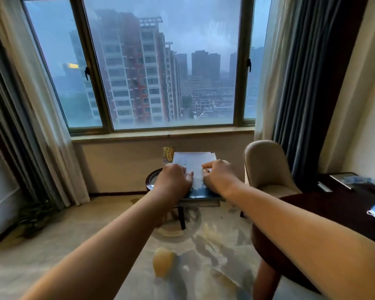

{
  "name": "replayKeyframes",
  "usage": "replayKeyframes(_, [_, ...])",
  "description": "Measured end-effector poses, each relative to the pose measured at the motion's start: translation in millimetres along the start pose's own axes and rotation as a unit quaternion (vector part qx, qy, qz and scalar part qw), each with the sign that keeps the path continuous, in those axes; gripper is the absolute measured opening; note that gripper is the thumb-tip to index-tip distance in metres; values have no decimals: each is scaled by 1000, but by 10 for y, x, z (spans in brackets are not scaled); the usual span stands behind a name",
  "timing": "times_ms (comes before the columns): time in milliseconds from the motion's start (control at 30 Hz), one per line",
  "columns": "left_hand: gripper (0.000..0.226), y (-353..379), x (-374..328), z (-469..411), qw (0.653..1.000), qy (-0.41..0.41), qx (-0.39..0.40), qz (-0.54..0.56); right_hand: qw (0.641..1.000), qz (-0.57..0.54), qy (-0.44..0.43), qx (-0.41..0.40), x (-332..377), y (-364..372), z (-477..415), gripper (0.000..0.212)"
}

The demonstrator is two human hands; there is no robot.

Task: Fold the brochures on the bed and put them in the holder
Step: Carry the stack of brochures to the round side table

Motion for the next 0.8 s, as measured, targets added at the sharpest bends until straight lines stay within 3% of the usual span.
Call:
replayKeyframes(300, [34,529,634,-2099,999,0,2,-49,1000,21,21,10,-236,474,-2075,36])
replayKeyframes(800, [46,1378,1908,-5250,996,-80,26,-37,997,-9,29,74,-726,1647,-5505,33])
Point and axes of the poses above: each hand's wrist, its own z-axis away from the middle knuckle, its own y-axis out of the palm, x = y × z, the point moved 6 cm from there along -z, towards the middle knuckle, and after that the axes turned 6 degrees about -z, right-handed, at the moved point
